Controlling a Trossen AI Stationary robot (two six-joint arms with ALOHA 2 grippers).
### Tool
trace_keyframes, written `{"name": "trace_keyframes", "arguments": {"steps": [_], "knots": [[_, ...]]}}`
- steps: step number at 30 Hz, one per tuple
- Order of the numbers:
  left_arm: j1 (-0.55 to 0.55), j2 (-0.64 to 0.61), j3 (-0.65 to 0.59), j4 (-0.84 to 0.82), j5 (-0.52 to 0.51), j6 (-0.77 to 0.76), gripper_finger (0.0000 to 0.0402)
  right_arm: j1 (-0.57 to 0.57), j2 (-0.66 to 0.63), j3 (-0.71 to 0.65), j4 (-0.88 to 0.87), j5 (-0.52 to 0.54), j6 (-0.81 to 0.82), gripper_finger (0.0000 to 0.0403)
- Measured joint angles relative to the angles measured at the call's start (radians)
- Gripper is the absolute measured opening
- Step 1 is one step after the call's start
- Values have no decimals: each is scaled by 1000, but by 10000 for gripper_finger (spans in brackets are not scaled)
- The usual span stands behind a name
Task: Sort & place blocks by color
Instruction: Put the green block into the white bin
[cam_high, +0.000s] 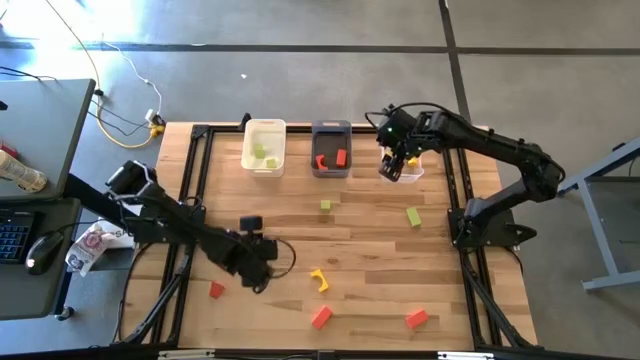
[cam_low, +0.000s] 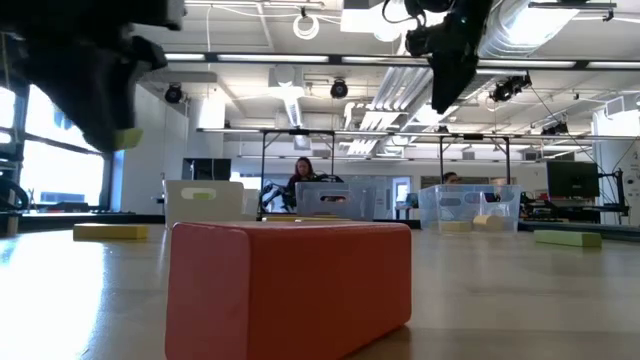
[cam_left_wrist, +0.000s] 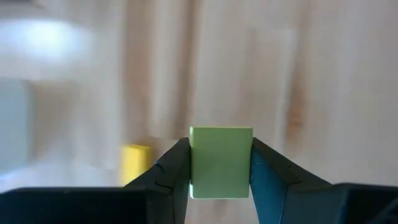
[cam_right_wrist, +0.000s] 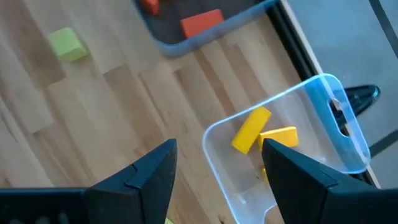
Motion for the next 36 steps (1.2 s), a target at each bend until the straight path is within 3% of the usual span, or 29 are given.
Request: {"name": "trace_keyframes", "arguments": {"steps": [10, 21, 29, 36], "knots": [[238, -142, 1, -12, -120, 166, 106, 87, 0, 0, 16, -2, -62, 224], [545, -180, 1, 11, -170, 328, 106, 159, 0, 0, 64, -1, -104, 224], [731, -180, 1, 32, -118, 385, 104, 198, 0, 0, 118, -15, -111, 224], [896, -180, 1, 145, 21, 359, 106, 243, 0, 0, 133, -102, 15, 224]]}}
